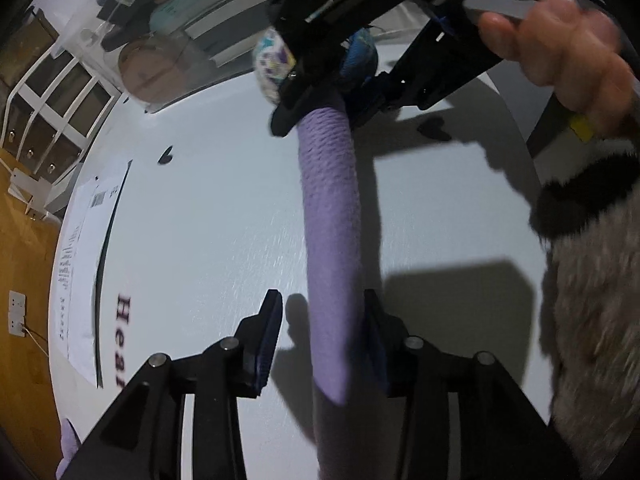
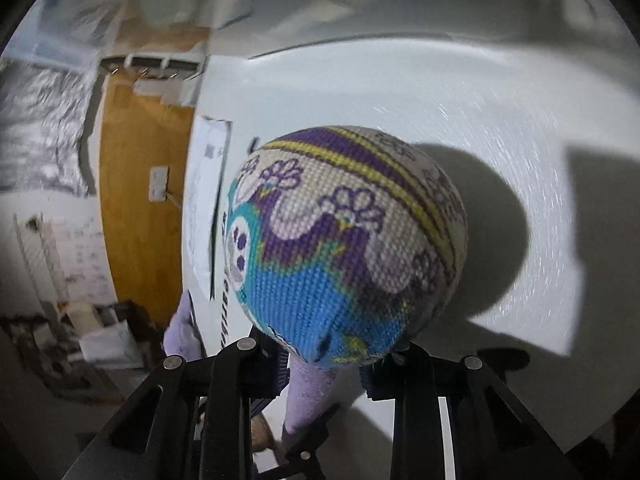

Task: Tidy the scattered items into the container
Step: 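Lift the ball toy with the right tool while the left tool grasps its purple stick, then carry the ball toy with both tools up toward the clear box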

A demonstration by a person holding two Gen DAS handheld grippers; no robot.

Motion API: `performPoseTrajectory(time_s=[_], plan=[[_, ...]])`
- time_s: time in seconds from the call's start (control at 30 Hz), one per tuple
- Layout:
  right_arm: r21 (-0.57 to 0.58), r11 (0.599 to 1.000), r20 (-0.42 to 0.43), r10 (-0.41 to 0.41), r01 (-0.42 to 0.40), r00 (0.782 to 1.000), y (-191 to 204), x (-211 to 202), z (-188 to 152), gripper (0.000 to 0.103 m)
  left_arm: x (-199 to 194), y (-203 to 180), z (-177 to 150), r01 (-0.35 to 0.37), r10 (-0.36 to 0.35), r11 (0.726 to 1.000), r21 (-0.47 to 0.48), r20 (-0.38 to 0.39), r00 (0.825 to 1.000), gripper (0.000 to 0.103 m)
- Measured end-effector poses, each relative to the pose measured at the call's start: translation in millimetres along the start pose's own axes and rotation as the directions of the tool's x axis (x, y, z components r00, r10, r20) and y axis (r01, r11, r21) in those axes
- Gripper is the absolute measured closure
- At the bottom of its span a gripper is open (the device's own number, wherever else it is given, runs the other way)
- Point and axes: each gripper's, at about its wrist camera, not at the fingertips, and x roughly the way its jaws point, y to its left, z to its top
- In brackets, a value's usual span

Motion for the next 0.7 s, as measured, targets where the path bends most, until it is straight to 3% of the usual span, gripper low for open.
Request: performPoseTrajectory(time_s=[0.2,0.23,0.27,0.43,0.57,0.7], plan=[[-0.182,0.983,-0.01,0.011,-0.012,1.0,28,-12,-3,0.074,-1,-2,30,0.015,-0.014,0.998,-0.057,0.014,1.0,0.062],[-0.213,0.977,-0.016,0.013,-0.016,1.0,34,-13,-5,0.074,-3,-2,33,0.016,-0.015,0.998,-0.061,0.021,1.0,0.064],[-0.239,0.971,-0.018,0.014,-0.018,1.0,37,-14,-6,0.074,-5,-2,37,0.019,-0.017,0.998,-0.065,0.032,0.999,0.075],[-0.314,0.949,-0.03,0.03,-0.038,0.999,48,-21,-5,0.074,-17,-1,43,0.01,-0.002,0.995,-0.102,0.074,0.997,0.075],[-0.332,0.942,-0.053,0.038,-0.054,0.998,50,-23,2,0.074,-26,-7,45,-0.015,0.024,0.996,-0.084,0.104,0.994,0.075],[-0.368,0.93,-0.071,-0.016,-0.012,0.997,53,-21,3,0.068,-34,-19,44,-0.075,0.076,0.997,-0.013,0.147,0.986,0.075]])
